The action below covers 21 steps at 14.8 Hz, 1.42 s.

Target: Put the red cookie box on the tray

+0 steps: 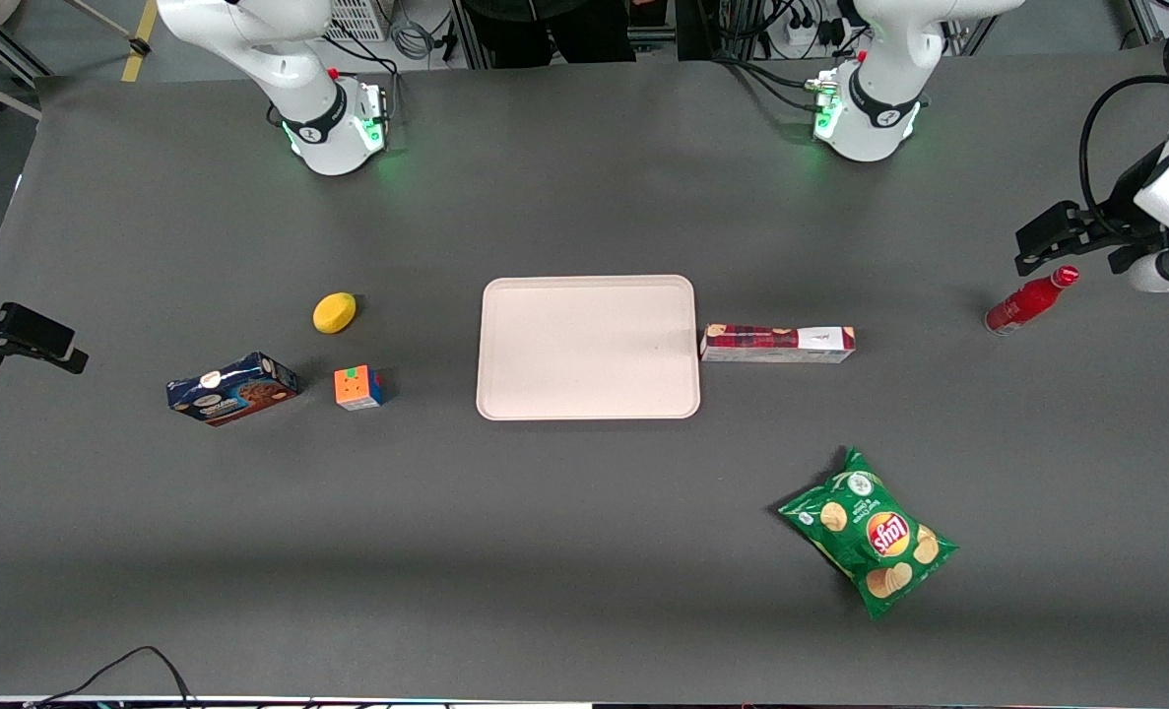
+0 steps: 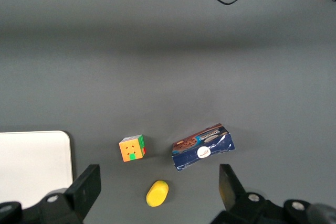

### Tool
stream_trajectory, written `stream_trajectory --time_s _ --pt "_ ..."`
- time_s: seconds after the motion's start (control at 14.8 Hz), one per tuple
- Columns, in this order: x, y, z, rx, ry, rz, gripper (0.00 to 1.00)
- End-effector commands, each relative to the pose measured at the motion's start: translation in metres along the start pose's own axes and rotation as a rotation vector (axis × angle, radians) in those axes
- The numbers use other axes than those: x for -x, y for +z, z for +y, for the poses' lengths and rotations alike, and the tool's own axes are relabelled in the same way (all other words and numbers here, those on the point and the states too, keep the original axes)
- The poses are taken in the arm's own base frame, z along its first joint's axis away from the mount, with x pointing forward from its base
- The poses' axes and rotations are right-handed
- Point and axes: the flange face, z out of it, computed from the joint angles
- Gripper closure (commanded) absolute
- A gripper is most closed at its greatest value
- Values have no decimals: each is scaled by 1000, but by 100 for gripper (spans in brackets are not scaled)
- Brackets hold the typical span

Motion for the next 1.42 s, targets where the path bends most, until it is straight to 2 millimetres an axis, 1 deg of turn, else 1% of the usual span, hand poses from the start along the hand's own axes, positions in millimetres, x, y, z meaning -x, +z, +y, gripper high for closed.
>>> stream_trajectory --time_s 0.0,0.14,1.01,1.35 --pt "-2 -8 1 4 -5 -2 0" --pt "-3 -9 4 1 -5 0 0" --pt "-3 -9 2 4 -5 -4 0" --pt "0 -2 0 3 -6 -54 0"
